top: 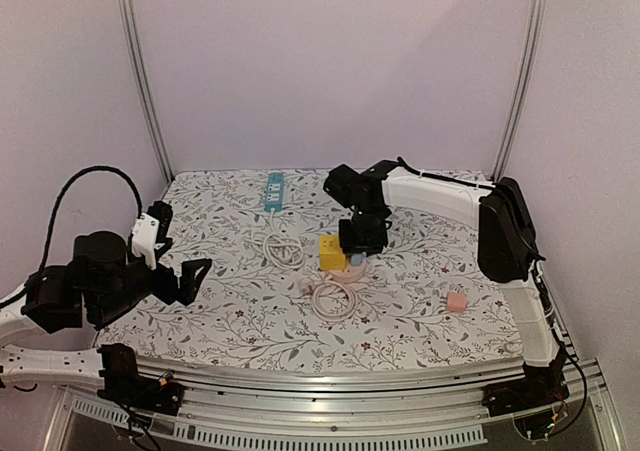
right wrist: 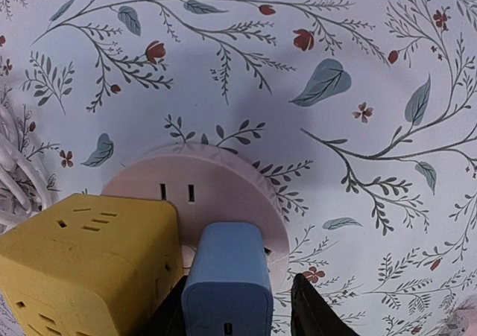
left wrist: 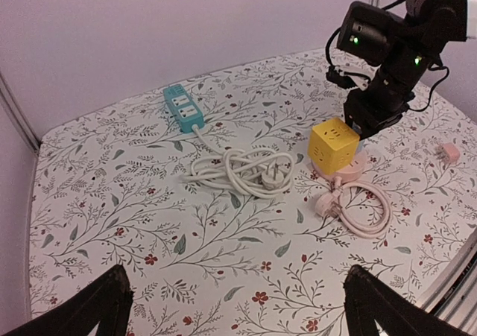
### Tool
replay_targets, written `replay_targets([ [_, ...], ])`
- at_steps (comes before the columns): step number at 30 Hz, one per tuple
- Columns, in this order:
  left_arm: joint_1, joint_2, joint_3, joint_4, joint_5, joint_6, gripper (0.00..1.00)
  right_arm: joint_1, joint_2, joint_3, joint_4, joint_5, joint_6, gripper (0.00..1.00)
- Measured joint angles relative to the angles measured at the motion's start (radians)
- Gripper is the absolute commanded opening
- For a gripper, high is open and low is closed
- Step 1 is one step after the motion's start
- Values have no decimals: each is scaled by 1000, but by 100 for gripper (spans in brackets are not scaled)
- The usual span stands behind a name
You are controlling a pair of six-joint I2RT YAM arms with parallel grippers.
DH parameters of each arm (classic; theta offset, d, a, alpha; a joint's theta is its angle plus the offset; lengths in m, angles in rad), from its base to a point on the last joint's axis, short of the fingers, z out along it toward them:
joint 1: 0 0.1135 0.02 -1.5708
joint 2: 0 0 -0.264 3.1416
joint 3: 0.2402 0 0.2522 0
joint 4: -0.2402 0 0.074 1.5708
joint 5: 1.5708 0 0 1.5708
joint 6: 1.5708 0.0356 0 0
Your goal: Insert the plug
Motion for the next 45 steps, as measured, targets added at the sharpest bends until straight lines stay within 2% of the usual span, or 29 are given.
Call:
replay_targets([
  [15, -2, 11, -1, 0, 2, 0, 99, -47, -141, 2, -46, -40, 0, 58],
  [29, -8, 13, -1, 0, 5, 0, 99, -187, -253, 30, -126, -73, -2, 84],
  [35, -11, 19, -1, 0, 5, 0, 99, -250, -333, -77, -133, -69, -11, 98],
  [45, -15, 26, -1, 0, 5, 0, 100, -321, -426, -272, -127, -54, -16, 99],
])
